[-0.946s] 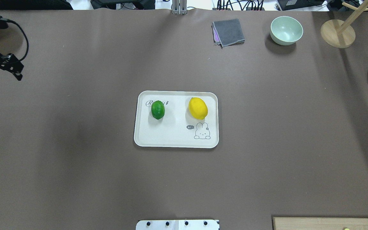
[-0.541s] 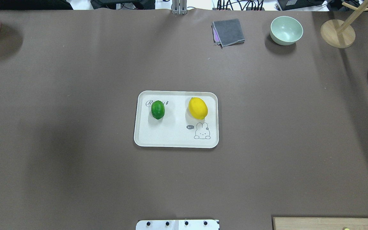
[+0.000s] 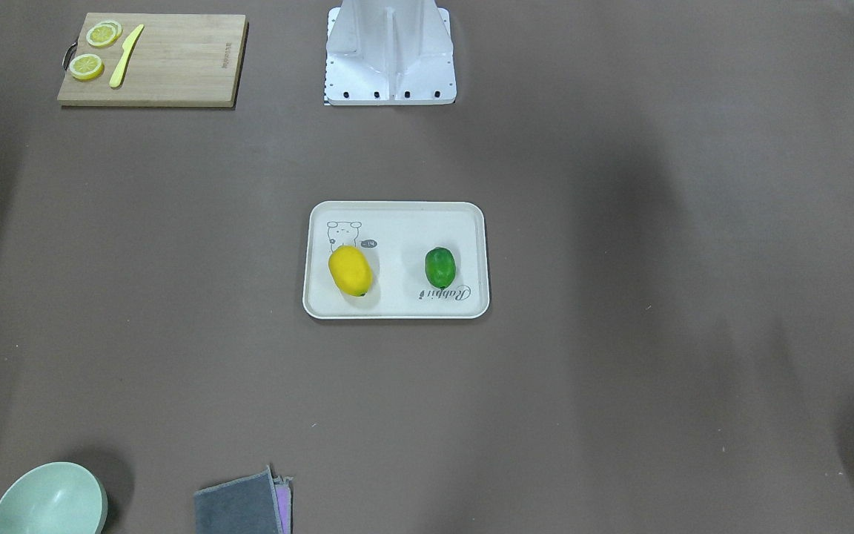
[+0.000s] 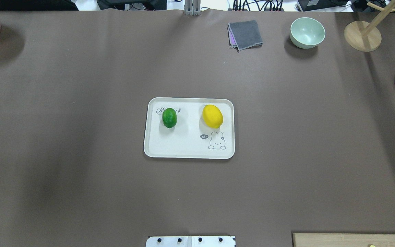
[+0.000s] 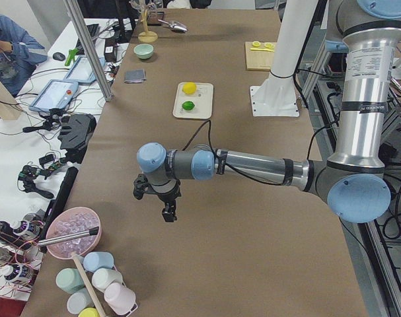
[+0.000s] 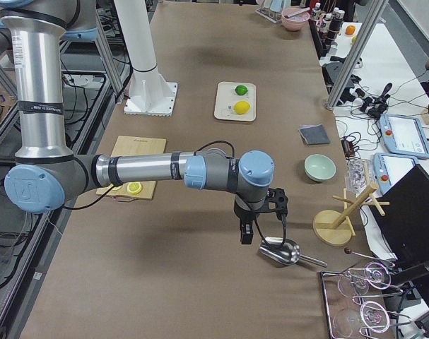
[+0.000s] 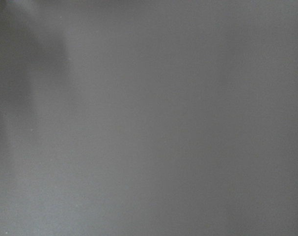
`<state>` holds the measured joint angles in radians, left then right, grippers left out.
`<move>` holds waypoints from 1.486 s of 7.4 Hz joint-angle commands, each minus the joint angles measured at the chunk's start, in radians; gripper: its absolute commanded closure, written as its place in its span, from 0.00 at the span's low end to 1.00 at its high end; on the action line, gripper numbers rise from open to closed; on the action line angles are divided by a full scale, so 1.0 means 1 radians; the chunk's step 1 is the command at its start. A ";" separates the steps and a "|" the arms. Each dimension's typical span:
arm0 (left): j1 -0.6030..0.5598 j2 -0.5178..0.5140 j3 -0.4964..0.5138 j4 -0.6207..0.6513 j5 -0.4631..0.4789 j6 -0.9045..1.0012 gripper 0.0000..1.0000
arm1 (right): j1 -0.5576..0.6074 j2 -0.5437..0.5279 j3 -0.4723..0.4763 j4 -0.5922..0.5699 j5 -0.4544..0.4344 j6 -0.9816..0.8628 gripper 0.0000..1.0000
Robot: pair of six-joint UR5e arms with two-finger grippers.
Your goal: Place all lemons on tray
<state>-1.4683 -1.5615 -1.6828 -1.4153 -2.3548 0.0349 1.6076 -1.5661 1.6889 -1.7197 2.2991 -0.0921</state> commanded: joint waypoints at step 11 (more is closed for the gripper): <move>-0.119 0.219 -0.118 0.021 0.009 0.145 0.02 | 0.000 0.000 0.001 0.000 0.000 0.000 0.00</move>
<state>-1.5857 -1.3430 -1.7983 -1.3941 -2.3470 0.1794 1.6076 -1.5662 1.6893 -1.7196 2.2994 -0.0920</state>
